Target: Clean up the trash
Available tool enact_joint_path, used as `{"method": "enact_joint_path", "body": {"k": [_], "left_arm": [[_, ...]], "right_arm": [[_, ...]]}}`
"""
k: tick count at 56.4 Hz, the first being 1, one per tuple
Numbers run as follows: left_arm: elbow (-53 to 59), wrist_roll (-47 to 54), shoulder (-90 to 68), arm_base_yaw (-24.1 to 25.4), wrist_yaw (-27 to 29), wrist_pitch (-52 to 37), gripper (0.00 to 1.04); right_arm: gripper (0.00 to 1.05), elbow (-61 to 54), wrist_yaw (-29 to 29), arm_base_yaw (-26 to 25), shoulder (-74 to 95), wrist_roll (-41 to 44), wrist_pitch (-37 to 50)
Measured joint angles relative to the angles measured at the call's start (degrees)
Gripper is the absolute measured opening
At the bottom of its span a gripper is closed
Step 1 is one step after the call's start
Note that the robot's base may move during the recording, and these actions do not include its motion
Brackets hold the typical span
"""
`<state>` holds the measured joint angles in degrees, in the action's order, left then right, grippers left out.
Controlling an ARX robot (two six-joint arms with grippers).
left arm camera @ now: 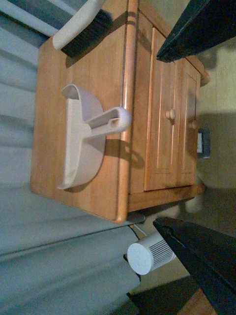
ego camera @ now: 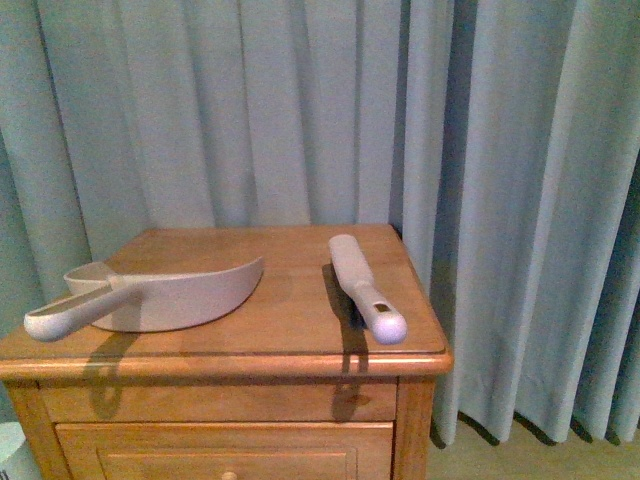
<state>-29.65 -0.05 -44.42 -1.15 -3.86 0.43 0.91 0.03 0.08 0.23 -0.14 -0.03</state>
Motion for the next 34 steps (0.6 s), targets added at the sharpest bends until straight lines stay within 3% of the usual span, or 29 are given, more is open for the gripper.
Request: {"method": "enact_joint_path", "body": {"k": [14,34], "left_arm": [[-32.20,2.14,-30.58,-6.19,7.80,13.57,0.97],[-49.00,0.94,-54.86,-8.39,12.48,19.47,0.97]], "right_arm": [[0.97,0.00,0.00,0.00,0.00,0.00,0.00],[0.97,0.00,0.00,0.00,0.00,0.00,0.00]]}}
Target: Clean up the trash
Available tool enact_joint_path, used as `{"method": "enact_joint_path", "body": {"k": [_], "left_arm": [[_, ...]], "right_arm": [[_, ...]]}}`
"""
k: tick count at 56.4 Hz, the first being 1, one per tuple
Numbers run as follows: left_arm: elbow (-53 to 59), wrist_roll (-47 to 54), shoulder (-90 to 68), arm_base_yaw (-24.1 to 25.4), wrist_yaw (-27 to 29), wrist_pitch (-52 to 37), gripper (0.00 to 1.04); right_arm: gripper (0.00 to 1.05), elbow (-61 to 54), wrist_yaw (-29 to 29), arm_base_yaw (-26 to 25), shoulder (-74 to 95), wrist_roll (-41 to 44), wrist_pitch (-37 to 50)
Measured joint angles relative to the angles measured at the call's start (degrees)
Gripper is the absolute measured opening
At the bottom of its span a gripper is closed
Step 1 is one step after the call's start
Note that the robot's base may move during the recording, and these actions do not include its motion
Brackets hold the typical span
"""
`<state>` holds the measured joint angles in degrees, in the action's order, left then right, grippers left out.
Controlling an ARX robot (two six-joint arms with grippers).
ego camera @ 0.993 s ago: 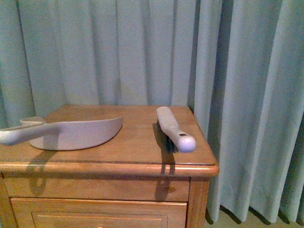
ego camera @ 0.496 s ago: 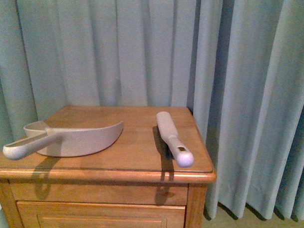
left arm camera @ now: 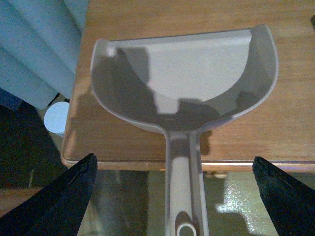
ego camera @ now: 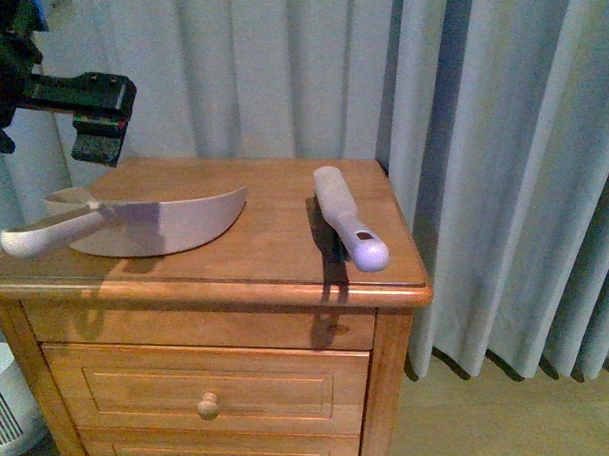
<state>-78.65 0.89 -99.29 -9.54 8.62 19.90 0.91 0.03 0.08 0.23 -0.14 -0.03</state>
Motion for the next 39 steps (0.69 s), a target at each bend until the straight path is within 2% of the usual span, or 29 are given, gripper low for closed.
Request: {"method": "enact_joint_path", "body": {"k": [39], "left_arm": [[0.09,2.47,-8.79,1.88,1.07,-1.22,0.97]], "right_arm": [[0.97,0.00,0.00,0.00,0.00,0.00,0.00]]}}
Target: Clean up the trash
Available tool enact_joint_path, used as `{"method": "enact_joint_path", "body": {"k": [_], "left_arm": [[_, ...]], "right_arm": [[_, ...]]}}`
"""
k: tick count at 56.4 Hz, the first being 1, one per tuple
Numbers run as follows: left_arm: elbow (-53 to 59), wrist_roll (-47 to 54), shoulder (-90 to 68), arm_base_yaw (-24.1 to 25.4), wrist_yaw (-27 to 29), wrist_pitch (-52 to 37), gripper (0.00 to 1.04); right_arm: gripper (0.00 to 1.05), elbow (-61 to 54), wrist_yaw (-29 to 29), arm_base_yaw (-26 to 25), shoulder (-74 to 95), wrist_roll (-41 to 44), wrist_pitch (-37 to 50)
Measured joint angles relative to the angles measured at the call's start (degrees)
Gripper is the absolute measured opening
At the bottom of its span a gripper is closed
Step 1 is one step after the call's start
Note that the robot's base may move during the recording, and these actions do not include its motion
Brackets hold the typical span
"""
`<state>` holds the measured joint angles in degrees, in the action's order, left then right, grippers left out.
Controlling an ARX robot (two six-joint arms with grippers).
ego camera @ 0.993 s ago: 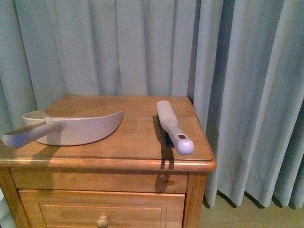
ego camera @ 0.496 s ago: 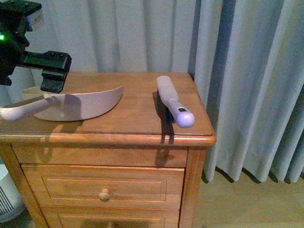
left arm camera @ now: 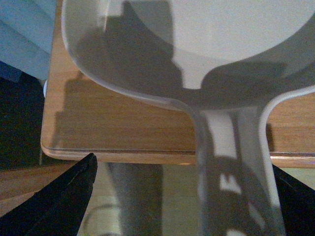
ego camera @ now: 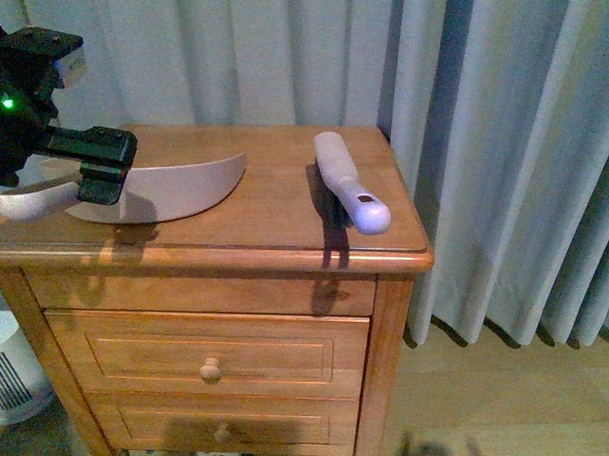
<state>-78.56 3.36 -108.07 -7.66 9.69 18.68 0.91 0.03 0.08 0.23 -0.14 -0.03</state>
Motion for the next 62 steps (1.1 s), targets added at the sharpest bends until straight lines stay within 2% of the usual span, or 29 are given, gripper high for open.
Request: {"method": "enact_joint_path", "body": {"k": [9,27,32,42,47,62], "left_arm": [[0.52,0.07,-1.38,0.00,0.70,-1.18,0.95],[1.46,0.28,-1.53,0.00,0.83,-1.40,0.44],[2.40,0.46,-0.90,0.11,0.87,-2.12,0.26],[5.88,0.76,5.09,0.24,0.44,-9.14,0.25],[8.83,1.84,9.40,-0.61,0.28,-15.32,0.25],[24.76,8.72,27.98,-5.88,1.66,-42.69,0.25]], "right_arm": [[0.97,0.00,0.00,0.00,0.00,0.00,0.00],[0.97,0.00,0.00,0.00,0.00,0.00,0.00],[0.97,0.00,0.02,0.00,0.00,0.00,0.00],[0.97,0.00,0.00,0.00,0.00,0.00,0.00],[0.97,0.00,0.00,0.00,0.00,0.00,0.00],[0.97,0.00,0.00,0.00,0.00,0.00,0.00]]}}
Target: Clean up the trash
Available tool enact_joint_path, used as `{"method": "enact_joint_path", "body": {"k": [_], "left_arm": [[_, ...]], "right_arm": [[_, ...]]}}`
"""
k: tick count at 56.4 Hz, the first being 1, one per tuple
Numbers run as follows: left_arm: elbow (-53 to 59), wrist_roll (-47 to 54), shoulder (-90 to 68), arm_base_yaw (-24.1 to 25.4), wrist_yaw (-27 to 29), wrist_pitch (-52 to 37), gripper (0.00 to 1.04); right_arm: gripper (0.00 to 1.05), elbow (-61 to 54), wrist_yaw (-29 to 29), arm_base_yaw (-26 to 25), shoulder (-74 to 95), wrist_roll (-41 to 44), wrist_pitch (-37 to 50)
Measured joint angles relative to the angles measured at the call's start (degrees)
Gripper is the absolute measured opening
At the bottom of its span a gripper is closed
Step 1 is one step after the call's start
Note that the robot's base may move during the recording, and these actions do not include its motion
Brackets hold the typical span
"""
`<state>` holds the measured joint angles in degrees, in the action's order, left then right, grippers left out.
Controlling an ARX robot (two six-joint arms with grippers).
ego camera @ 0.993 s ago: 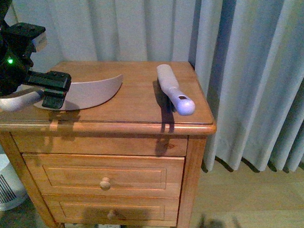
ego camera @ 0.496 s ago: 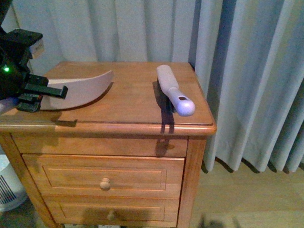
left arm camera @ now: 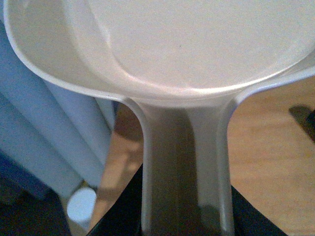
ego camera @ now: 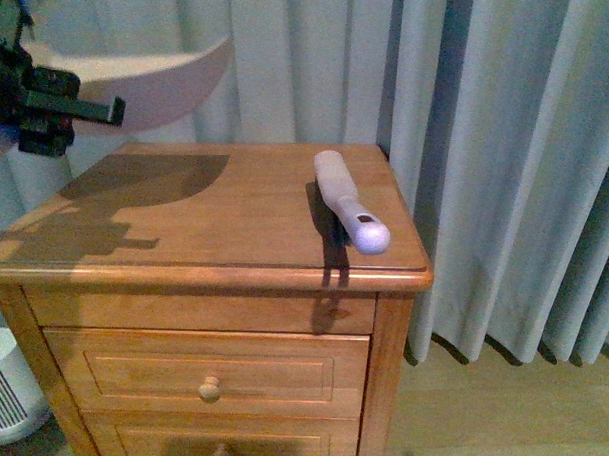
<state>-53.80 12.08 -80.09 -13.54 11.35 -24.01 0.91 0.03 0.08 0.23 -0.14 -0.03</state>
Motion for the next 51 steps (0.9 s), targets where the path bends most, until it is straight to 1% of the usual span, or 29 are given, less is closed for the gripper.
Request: {"method": "enact_joint_path", "body": {"k": [4,11,14,20,23,25,30,32,34,35,36,38,40,44,47,51], "left_arm": [[5.97,2.40,6.47,-1.88,0.42,-8.07,0.25],[16.04,4.83,17.38,-4.02,0.96,-18.99,0.25],[21.22,5.20,23.54,-4.33,1.44,-21.51,0.25],[27.78,4.87,31.71,-4.24,1.55,-21.49,0.25],[30.77,4.37,35.39,-3.65,0.24,-20.79,0.25],[32.54,3.56,38.16,-2.97,-0.96,-18.64,0.25],[35.85,2.40,41.81,-1.33,-1.68,-17.20,0.25],[36.35,1.97,42.23,-1.01,-1.44,-17.18,0.25],[36.50,1.64,42.29,-0.81,-1.25,-17.14,0.25],[36.50,1.55,42.29,-0.74,-1.27,-17.14,0.25],[36.50,1.51,42.34,-0.70,-1.25,-17.14,0.25],[36.52,1.33,42.47,-0.66,-1.33,-17.14,0.25],[36.52,1.36,42.53,-0.66,-2.05,-17.14,0.25],[36.52,1.31,42.53,-0.66,-1.90,-17.14,0.25],[36.52,1.18,42.60,-0.63,-1.68,-17.14,0.25],[36.52,1.16,42.60,-0.63,-1.77,-17.14,0.25]], "right_arm": [[0.97,0.00,0.00,0.00,0.00,0.00,0.00],[0.97,0.00,0.00,0.00,0.00,0.00,0.00],[0.97,0.00,0.00,0.00,0.00,0.00,0.00],[0.97,0.00,0.00,0.00,0.00,0.00,0.00],[0.97,0.00,0.00,0.00,0.00,0.00,0.00],[0.97,0.00,0.00,0.00,0.00,0.00,0.00],[0.97,0.00,0.00,0.00,0.00,0.00,0.00],[0.97,0.13,-1.92,0.59,0.48,0.50,-0.83],[0.97,1.73,-9.03,3.32,2.69,1.44,-5.20],[0.97,2.23,-11.04,4.24,3.61,1.51,-6.19],[0.97,3.50,-15.52,6.56,6.73,1.62,-7.76],[0.97,5.62,-17.35,9.16,12.52,1.57,-7.30],[0.97,7.85,-16.48,10.16,17.59,1.27,-5.16],[0.97,16.70,-11.15,11.15,30.77,-0.50,-1.40],[0.97,24.50,-7.26,12.57,40.41,-2.51,-1.11],[0.97,32.74,-5.60,14.71,50.18,-4.33,-1.95]]}}
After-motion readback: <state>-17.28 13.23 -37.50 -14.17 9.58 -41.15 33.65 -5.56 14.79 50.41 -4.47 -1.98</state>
